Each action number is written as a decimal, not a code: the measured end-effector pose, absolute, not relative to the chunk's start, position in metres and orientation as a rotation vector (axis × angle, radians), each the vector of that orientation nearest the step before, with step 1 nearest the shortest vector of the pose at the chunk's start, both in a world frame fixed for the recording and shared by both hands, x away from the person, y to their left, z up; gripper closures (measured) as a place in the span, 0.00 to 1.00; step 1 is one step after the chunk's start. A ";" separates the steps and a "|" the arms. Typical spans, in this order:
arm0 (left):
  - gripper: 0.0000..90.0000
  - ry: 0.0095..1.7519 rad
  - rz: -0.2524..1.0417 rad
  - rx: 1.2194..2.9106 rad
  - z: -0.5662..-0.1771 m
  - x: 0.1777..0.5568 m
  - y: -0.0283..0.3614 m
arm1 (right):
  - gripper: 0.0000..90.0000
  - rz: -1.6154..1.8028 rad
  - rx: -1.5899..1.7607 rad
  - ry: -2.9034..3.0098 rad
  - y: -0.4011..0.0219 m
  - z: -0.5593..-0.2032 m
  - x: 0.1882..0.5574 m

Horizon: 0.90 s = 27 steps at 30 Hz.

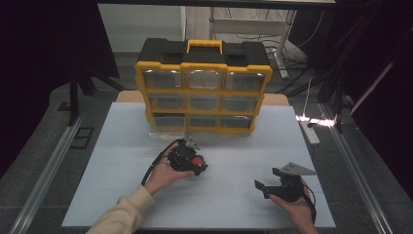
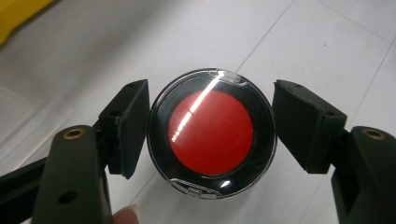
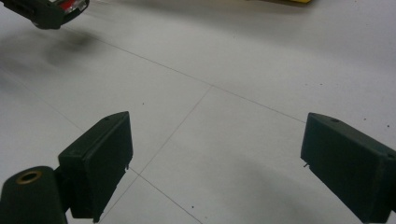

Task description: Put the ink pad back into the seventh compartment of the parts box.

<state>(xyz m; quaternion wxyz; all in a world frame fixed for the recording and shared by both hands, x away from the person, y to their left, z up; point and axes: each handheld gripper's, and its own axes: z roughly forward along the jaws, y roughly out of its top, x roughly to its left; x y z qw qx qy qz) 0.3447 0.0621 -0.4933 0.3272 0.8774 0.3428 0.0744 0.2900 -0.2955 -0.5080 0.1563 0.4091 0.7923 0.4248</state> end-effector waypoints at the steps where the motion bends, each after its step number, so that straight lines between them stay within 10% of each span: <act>1: 0.34 0.902 0.193 2.292 -0.493 0.345 0.063 | 0.10 1.216 1.171 2.268 -0.296 -0.508 0.290; 27: 0.34 0.897 0.203 2.227 -0.470 0.339 0.080 | 0.10 1.209 1.172 2.272 -0.295 -0.509 0.290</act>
